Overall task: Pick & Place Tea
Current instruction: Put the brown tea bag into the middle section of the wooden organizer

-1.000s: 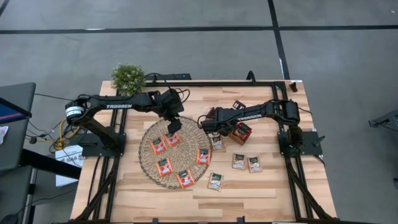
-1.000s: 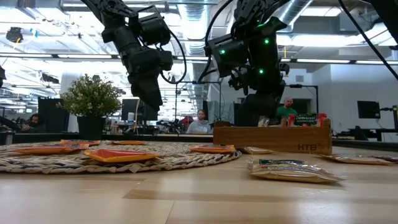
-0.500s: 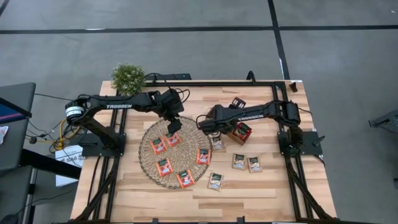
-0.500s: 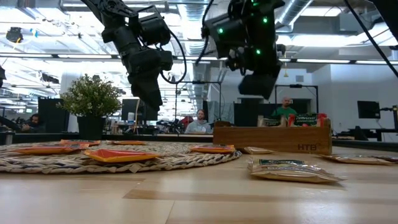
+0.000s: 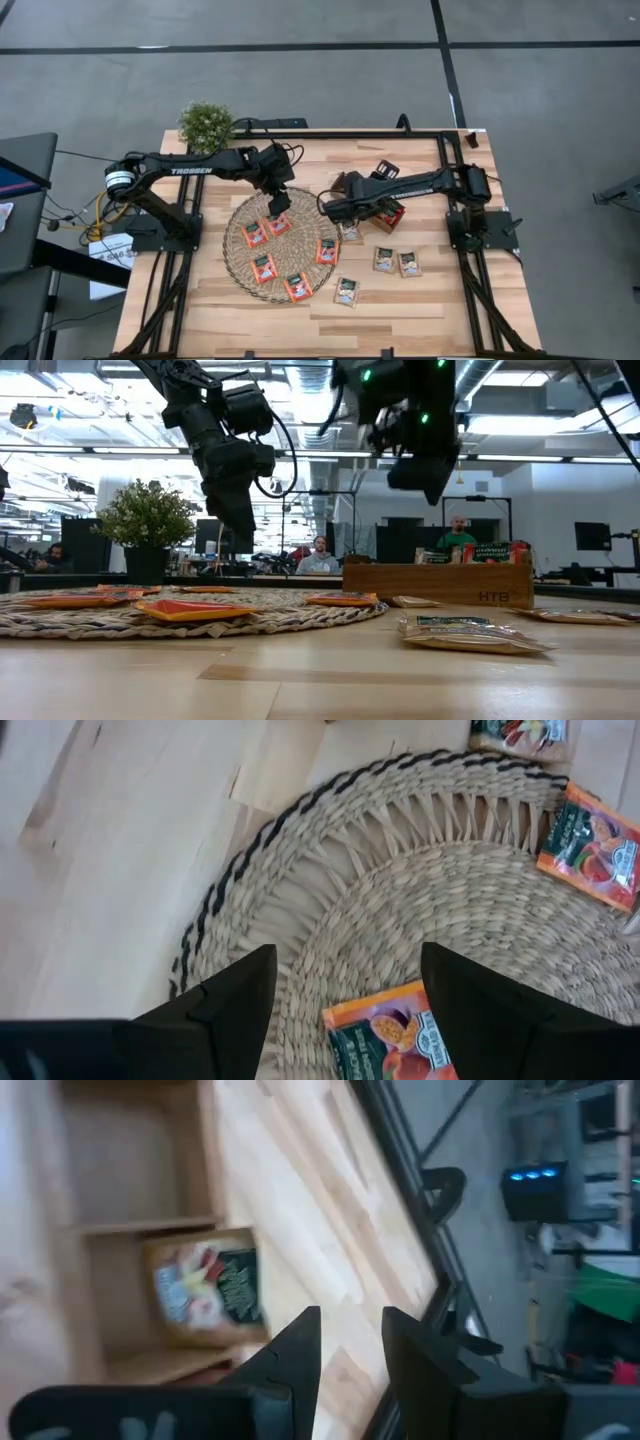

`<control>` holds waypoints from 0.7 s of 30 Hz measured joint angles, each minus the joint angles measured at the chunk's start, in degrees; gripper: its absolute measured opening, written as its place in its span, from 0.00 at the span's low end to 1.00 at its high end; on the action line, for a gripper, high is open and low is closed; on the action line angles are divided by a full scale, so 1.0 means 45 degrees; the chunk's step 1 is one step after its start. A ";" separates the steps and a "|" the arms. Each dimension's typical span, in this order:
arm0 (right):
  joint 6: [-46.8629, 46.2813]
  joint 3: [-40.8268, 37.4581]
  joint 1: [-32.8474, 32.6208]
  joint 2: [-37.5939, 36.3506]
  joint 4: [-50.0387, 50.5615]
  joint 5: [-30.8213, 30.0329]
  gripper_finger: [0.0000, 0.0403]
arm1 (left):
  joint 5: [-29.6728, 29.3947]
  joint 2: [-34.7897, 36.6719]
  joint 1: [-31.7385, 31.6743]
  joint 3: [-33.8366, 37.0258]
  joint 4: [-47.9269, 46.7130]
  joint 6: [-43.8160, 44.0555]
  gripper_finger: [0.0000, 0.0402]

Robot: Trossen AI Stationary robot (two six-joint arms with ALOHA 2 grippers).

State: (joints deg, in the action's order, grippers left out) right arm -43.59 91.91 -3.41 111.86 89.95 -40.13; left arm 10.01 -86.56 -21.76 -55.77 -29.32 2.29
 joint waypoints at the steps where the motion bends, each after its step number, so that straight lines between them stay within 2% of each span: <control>1: 0.0045 -0.0092 -0.0181 -0.0250 0.0025 0.0358 0.25 | 0.0040 0.0000 0.0009 0.0000 -0.0100 0.0084 0.60; 6: 0.0108 -0.0091 -0.1555 -0.1709 0.0022 0.2248 0.25 | 0.0473 0.0000 0.0083 0.0000 -0.0224 0.0470 0.60; 11: -0.0060 -0.0677 -0.3761 -0.3266 0.0013 0.3623 0.25 | 0.0493 0.0000 0.0275 0.0000 -0.0211 0.0797 0.60; 17: -0.1589 -0.2890 -0.6712 -0.4837 -0.1008 0.5042 0.25 | 0.0497 0.0000 0.0592 0.0000 0.0193 0.1285 0.60; 21: -0.2112 -0.4546 -0.7869 -0.5509 -0.2692 0.6012 0.25 | 0.0497 0.0000 0.0787 0.0000 0.0519 0.1697 0.60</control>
State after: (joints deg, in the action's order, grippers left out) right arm -53.10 71.46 -38.82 87.07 77.84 -13.08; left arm 12.25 -86.56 -18.22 -55.77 -26.98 9.93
